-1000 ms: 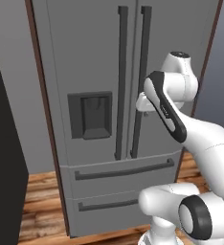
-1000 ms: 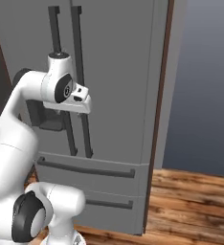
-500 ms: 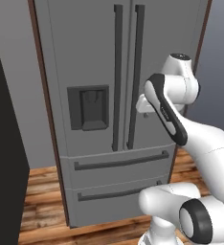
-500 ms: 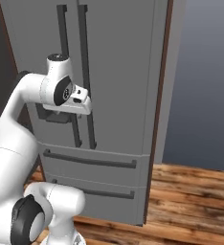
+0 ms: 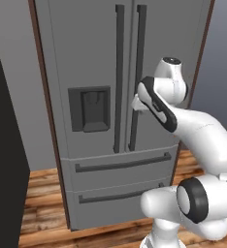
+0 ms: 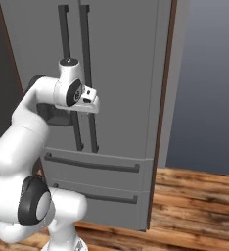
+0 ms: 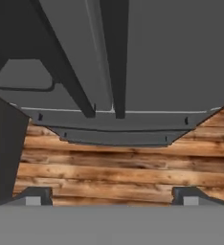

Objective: Retrieve the butter from the fridge and place it on a plate on the dining table. Then retrieve the butter knife by the fridge and place it near the plate.

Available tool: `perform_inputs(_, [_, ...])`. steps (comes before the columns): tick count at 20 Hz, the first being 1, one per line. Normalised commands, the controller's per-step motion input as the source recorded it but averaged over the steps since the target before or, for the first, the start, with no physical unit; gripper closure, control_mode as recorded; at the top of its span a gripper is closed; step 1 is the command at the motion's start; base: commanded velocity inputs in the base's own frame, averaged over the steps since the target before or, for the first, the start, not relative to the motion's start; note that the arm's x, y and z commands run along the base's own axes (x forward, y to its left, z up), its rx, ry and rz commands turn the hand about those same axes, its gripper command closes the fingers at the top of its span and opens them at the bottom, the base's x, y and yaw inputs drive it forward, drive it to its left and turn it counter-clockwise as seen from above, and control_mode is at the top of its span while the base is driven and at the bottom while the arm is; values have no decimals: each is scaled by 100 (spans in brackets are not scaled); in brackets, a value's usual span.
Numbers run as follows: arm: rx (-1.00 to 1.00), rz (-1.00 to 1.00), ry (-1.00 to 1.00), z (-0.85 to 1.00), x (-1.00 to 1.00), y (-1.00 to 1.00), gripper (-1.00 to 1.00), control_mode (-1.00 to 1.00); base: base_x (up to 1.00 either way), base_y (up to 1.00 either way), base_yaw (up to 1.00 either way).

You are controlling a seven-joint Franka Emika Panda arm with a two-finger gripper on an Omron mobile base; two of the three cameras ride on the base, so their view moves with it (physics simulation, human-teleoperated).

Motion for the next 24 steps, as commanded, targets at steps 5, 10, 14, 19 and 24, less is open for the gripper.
perform_inputs(5, [-3,0,-32,-2,61,7,-100,-100,0,0,0])
perform_inputs(10, [-4,0,-19,0,60,-4,-100,-100,0,0,0])
perform_inputs(14, [-1,0,-5,0,47,0,-100,-100,0,0,0])
perform_inputs(19, [0,0,0,0,33,0,-100,-100,0,0,0])
perform_inputs(24, [0,0,-8,-2,38,0,-100,-100,0,0,0])
